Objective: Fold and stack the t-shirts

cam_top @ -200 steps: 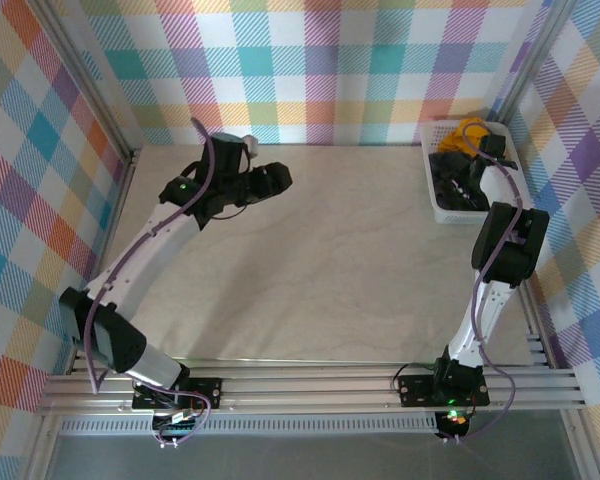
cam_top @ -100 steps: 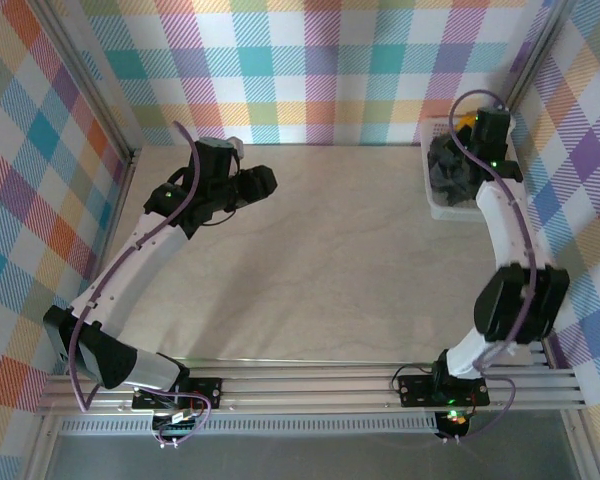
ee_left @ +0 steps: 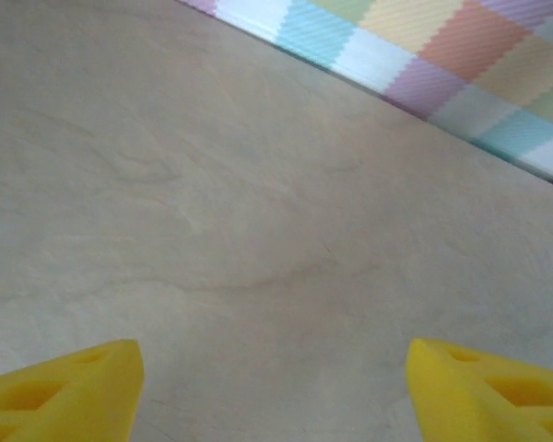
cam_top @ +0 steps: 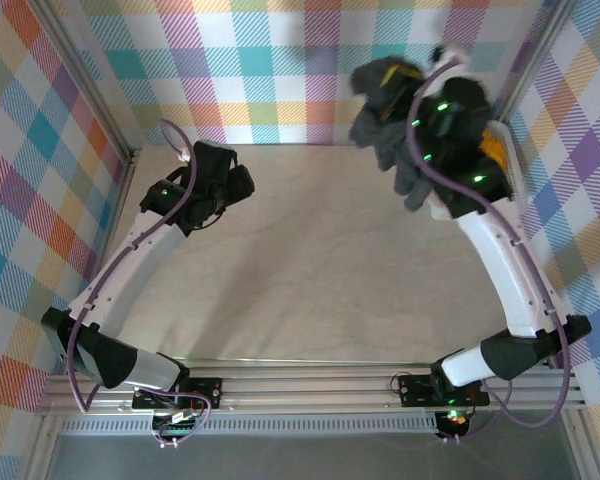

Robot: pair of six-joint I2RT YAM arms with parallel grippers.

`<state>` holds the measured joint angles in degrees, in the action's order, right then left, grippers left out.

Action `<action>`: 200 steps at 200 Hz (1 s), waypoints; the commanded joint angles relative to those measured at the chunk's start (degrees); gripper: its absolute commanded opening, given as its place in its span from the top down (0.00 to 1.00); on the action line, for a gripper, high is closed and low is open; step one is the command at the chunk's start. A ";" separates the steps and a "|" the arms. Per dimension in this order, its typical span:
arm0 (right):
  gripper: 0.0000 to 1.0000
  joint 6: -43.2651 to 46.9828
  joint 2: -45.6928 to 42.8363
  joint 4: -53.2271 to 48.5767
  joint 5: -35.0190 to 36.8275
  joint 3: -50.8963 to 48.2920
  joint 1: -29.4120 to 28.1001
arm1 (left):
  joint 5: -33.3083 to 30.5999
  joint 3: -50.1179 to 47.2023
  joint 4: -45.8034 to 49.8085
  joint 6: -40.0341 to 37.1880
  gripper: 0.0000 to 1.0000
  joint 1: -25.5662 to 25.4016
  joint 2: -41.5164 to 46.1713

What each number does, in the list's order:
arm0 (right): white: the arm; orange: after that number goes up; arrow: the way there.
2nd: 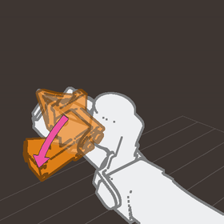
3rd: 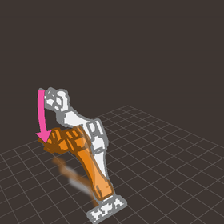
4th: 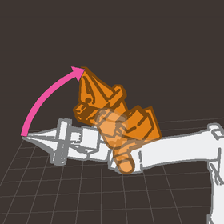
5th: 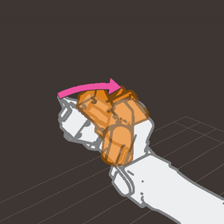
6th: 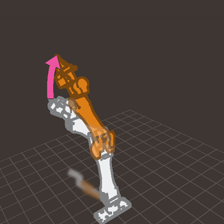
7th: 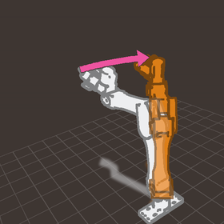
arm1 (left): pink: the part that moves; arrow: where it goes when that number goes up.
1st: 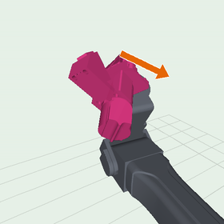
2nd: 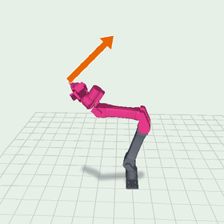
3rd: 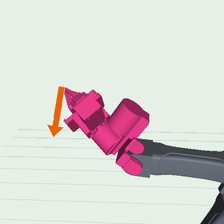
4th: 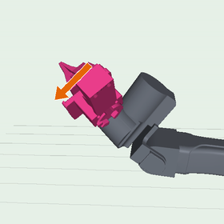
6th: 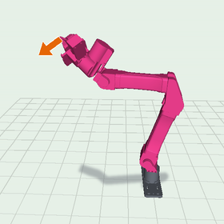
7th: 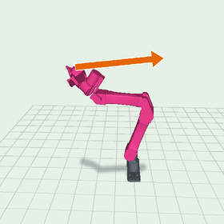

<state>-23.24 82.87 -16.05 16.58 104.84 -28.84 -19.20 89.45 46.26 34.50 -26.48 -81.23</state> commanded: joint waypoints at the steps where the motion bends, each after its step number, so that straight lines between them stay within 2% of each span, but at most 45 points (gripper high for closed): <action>1: 0.74 -0.56 3.51 -2.68 -2.42 -7.16 -9.35 | -7.25 1.89 3.09 -0.61 0.24 0.44 3.32; 18: 0.47 -3.58 9.06 -8.76 -8.67 -7.23 -16.24 | -7.60 1.12 4.56 -1.11 0.23 1.04 4.28; 26: 0.40 -5.91 10.65 -11.04 -9.56 -7.98 -17.40 | -7.09 0.61 5.79 -0.97 0.23 1.59 4.43; 38: 0.33 -10.54 10.32 -11.75 -10.15 -11.86 -16.17 | -5.03 -0.65 7.73 -0.14 0.23 2.52 4.76; 61: 0.33 -12.89 6.03 -6.80 -13.14 -21.89 -10.28 | 2.47 -5.63 9.63 1.01 0.24 3.93 5.68; 75: 0.34 -13.94 4.70 -8.46 -16.19 -25.79 -5.49 | 7.58 -9.77 10.34 2.15 0.27 4.22 6.02; 91: 0.37 -13.77 3.00 -12.01 -15.64 -30.46 -1.58 | 13.59 -15.34 10.07 4.52 0.32 4.25 6.49; 126: 0.41 -14.47 -1.57 -16.82 -12.64 -42.76 5.60 | 27.01 -30.69 -2.86 12.57 0.37 4.03 6.63; 159: 0.37 -14.57 -2.66 -17.45 -13.52 -50.97 12.69 | 27.14 -34.17 -9.58 15.26 0.32 3.72 -0.81; 188: 0.36 -13.57 -0.26 -15.65 -14.32 -52.71 16.82 | 27.16 -32.76 -14.47 16.24 0.30 3.72 -8.09; 200: 0.36 -13.26 1.69 -14.32 -15.08 -52.31 17.90 | 27.12 -31.78 -16.31 16.31 0.33 3.54 -10.66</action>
<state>-37.08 82.11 -32.47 3.31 52.05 -12.62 6.44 55.75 36.29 48.88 -22.74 -88.01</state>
